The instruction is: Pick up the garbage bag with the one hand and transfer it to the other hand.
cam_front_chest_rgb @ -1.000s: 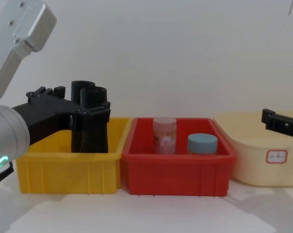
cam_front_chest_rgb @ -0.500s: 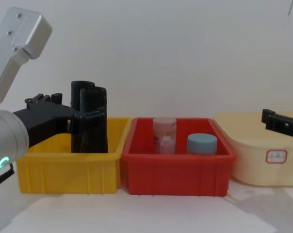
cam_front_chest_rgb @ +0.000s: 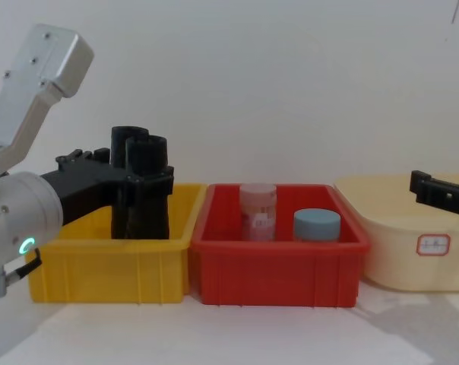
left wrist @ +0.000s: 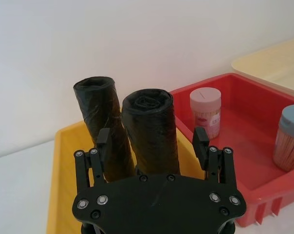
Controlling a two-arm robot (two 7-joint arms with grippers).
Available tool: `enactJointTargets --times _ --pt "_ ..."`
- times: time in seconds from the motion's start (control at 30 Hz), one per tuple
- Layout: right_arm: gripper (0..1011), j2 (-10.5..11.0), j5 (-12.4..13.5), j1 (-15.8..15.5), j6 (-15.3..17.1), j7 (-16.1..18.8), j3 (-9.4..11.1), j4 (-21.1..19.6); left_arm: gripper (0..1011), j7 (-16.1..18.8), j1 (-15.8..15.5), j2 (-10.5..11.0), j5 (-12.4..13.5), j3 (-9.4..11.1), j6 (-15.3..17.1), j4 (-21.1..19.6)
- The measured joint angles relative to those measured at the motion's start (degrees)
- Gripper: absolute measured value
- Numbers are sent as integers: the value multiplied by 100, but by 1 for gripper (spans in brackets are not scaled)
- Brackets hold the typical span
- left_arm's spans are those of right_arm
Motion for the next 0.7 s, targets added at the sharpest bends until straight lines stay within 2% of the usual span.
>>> enactJointTargets --times 0.33,0.7 --pt "1000 0 0 0 0 0 0 0 998 -179 -277 -164 -33 6 -127 445" --pt "1000 0 0 0 0 0 0 0 738 -510 -535 -337 -197 -54 -329 917"
